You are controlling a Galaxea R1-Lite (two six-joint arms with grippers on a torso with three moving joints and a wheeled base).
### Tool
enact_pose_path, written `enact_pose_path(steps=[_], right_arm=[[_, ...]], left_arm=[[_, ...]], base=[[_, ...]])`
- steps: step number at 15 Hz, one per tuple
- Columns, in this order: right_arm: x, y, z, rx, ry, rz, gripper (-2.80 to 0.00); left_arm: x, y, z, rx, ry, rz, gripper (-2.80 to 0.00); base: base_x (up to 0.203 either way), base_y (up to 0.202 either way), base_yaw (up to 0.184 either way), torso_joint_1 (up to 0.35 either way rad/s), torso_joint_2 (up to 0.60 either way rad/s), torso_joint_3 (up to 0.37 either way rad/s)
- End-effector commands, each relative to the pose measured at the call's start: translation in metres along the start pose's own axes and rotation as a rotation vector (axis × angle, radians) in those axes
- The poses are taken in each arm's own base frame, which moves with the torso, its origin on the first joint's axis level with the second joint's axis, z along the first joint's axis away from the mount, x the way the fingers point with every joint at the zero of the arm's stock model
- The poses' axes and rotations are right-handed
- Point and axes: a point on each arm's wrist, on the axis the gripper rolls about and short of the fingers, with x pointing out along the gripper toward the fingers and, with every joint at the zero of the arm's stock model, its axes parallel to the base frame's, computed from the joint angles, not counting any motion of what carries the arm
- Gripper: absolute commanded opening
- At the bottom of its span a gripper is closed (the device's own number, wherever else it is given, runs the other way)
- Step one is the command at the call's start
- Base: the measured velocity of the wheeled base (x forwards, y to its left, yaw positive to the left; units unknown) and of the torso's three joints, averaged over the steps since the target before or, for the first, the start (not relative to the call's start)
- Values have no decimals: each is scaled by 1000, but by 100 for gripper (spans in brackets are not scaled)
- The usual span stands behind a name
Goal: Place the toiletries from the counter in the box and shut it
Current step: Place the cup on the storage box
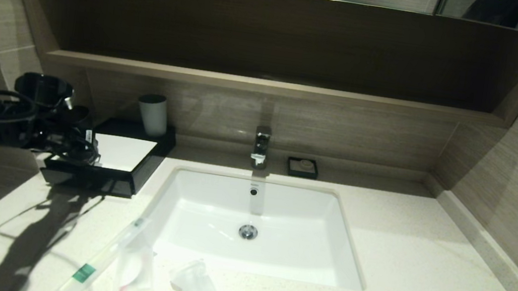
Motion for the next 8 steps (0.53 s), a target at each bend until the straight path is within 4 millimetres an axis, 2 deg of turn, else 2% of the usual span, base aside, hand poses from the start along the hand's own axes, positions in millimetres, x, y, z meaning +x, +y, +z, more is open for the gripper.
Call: enact_pose_path(steps=[1, 8], right_arm=[[0, 0, 0, 1, 1, 0, -280], [0, 0, 0, 0, 0, 0, -280]], left_arm=[[2, 0, -1, -1, 2, 1, -280], [7, -1, -2, -13, 3, 1, -280]], base=[[0, 0, 0, 0, 0, 0], [0, 0, 0, 0, 0, 0]])
